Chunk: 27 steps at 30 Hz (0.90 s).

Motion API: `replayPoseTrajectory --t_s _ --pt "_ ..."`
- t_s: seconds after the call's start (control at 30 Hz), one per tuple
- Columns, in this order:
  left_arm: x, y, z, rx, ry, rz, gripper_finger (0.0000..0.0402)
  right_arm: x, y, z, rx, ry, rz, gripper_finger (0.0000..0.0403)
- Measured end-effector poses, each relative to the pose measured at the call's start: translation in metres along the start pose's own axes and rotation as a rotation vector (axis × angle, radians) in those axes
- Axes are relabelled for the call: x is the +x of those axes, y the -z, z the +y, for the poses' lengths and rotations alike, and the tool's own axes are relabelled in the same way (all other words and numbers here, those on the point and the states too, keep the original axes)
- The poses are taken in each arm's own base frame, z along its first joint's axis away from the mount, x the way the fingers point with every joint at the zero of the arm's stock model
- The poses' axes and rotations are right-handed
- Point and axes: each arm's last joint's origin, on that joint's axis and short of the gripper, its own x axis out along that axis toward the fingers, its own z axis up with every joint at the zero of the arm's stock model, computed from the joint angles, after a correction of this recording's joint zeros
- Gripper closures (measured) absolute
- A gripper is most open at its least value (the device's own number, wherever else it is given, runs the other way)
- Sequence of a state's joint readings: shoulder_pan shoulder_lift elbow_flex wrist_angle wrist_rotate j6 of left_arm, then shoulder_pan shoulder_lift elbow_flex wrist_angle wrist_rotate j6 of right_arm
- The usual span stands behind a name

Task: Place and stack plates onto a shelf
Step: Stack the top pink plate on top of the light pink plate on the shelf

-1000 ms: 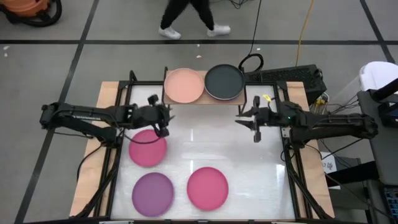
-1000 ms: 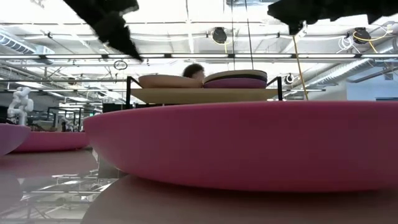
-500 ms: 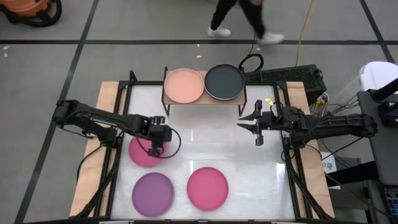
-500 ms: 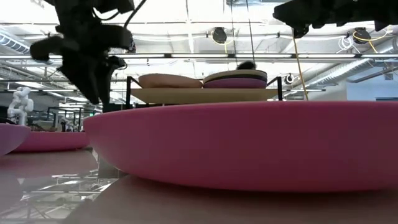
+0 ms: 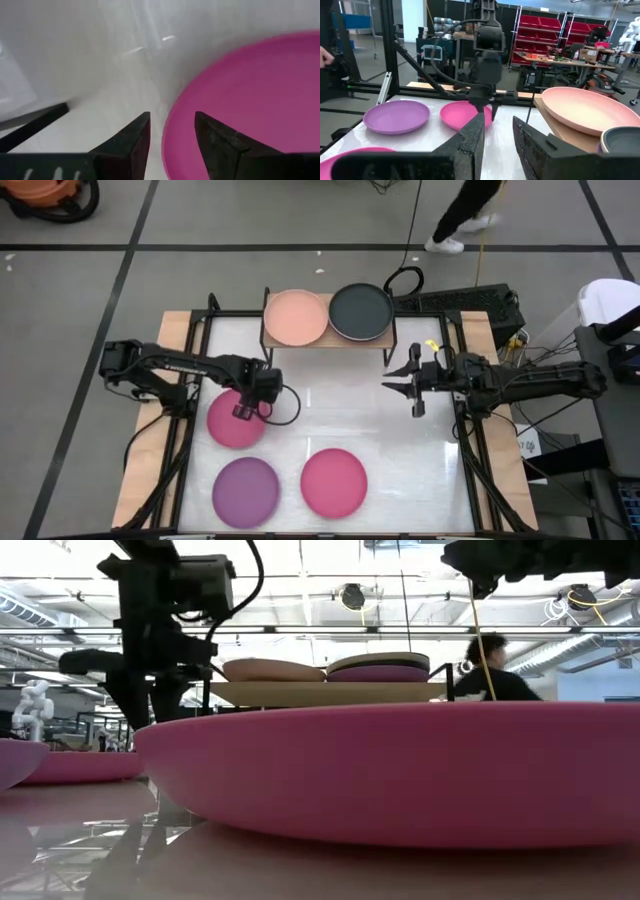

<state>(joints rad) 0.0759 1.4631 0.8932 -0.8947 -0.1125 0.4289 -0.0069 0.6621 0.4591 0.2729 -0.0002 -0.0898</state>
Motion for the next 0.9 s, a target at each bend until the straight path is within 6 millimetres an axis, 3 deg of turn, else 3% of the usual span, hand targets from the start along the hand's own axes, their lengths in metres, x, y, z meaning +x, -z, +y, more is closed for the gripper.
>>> replayPoseTrajectory --t_s 0.27,0.63,0.9 --pt "0.015 0.021 0.017 -0.055 0.071 0.028 0.0241 0.000 0.000 0.004 0.001 -0.020 -0.001 0.0316" --pt "0.039 0.045 0.021 -0.113 0.109 0.038 0.0245 0.000 0.000 0.004 0.012 -0.020 0.001 0.0316" --pt "0.039 0.046 0.026 -0.133 0.096 0.019 0.0345 0.000 0.000 0.004 0.026 -0.019 0.002 0.0316"
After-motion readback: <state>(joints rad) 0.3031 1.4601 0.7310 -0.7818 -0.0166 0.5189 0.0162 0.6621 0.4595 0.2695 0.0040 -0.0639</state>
